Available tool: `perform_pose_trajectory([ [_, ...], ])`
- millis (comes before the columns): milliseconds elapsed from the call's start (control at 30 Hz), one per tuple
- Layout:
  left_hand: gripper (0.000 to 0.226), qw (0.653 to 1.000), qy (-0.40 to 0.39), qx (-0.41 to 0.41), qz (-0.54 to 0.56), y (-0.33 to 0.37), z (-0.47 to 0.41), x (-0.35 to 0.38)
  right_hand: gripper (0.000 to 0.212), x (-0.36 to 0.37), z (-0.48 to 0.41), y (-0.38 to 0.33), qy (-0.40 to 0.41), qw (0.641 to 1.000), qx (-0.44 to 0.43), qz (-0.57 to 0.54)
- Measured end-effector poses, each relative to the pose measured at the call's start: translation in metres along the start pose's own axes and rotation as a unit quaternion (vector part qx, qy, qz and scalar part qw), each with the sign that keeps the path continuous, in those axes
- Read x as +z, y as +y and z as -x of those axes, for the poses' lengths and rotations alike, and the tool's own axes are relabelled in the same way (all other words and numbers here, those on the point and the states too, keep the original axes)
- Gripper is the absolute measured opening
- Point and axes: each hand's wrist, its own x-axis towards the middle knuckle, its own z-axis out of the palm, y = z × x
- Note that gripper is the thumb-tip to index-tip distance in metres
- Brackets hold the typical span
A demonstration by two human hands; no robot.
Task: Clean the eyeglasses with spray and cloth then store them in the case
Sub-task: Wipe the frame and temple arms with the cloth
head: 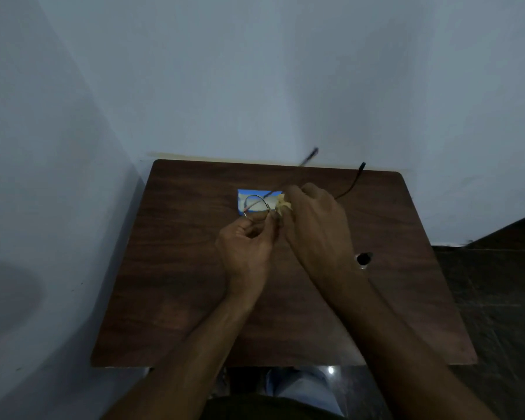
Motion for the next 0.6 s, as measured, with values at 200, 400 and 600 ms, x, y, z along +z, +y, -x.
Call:
perform_pose_trajectory([
  [200,0.006,0.993,0.006,-0.087,0.085,-0.004,-0.003,0.005,0.009,0.013,0.011,0.005,0.061,0.998,0.018,-0.029],
  [400,0.01,0.961,0.029,-0.183,0.204,0.009,0.0,0.011,0.006,0.012,0.025,0.003,0.053,0.997,-0.039,-0.04],
  [600,0.01,0.926,0.025,-0.261,0.271,0.01,0.003,0.017,0.007,0.017,0.025,0.007,0.08,0.994,-0.06,-0.041],
])
